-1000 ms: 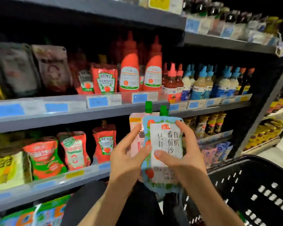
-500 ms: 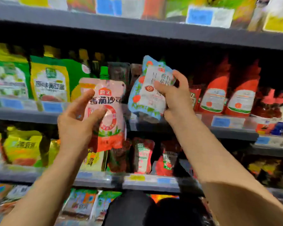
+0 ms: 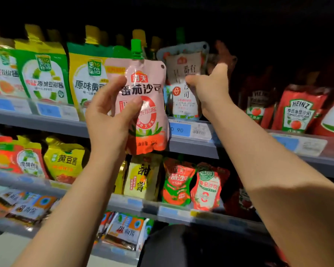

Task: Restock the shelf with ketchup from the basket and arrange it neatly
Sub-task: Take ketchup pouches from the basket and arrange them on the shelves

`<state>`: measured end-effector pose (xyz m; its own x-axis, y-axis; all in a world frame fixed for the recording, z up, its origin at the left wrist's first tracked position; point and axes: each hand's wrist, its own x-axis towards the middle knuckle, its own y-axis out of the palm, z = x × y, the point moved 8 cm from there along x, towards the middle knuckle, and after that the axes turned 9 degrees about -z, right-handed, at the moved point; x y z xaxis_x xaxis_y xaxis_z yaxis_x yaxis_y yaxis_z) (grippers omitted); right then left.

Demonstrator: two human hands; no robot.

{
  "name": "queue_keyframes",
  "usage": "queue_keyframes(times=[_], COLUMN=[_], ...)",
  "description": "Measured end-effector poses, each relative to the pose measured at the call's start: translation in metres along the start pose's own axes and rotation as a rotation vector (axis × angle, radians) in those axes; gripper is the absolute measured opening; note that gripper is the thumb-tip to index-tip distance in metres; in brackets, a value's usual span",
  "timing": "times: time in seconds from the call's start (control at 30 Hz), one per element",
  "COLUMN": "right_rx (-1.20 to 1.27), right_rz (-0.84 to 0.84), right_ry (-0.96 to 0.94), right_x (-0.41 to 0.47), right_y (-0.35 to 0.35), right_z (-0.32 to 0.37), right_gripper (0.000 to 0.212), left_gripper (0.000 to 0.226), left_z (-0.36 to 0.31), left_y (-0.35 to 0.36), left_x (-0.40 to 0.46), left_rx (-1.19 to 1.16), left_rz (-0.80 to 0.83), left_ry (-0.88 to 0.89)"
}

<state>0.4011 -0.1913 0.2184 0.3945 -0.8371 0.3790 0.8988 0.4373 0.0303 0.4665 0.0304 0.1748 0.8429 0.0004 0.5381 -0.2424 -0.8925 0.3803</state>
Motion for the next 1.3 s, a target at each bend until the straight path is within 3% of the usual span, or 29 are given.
queue_keyframes(times=[0.1, 0.23, 0.3, 0.47, 0.57, 0.67, 0.8, 1.03, 1.3], right_rx=[-0.096, -0.623, -0.722, -0.681, -0.655, -0.674, -0.653, -0.456, -0.591], right_rz=[-0.019, 0.152, 0.147, 0.073, 0.142, 0.225, 0.289, 0.069, 0.266], right_ry=[0.065, -0.006, -0.015, 0.088, 0.248, 0.285, 0.319, 0.316, 0.278], right_x=[0.000, -0.001, -0.004, 0.016, 0.031, 0.039, 0.043, 0.065, 0.053], right_y=[0.008, 0.007, 0.001, -0.004, -0.002, 0.006, 0.012, -0.033, 0.000], right_z=[-0.006, -0.006, -0.008, -0.027, -0.044, -0.051, -0.057, -0.060, -0.046], right_gripper=[0.023, 0.043, 0.055, 0.027, 0.010, 0.028, 0.032, 0.033, 0.037], left_gripper=[0.040, 0.040, 0.040, 0.041, 0.041, 0.041, 0.041, 0.040, 0.040], left_z=[0.001, 0.003, 0.006, 0.010, 0.010, 0.011, 0.011, 0.007, 0.002], left_y=[-0.010, -0.017, -0.019, -0.024, -0.027, -0.025, -0.021, -0.015, -0.009], left_x=[0.004, 0.007, 0.007, 0.005, 0.007, 0.007, 0.006, 0.005, 0.007], left_rx=[-0.023, -0.018, -0.028, -0.040, -0.035, -0.056, -0.066, -0.071, -0.070], left_rz=[-0.031, -0.041, -0.055, -0.082, -0.091, -0.089, -0.074, -0.055, -0.053], left_ry=[-0.002, 0.010, -0.005, -0.040, -0.044, -0.051, -0.043, -0.036, -0.037])
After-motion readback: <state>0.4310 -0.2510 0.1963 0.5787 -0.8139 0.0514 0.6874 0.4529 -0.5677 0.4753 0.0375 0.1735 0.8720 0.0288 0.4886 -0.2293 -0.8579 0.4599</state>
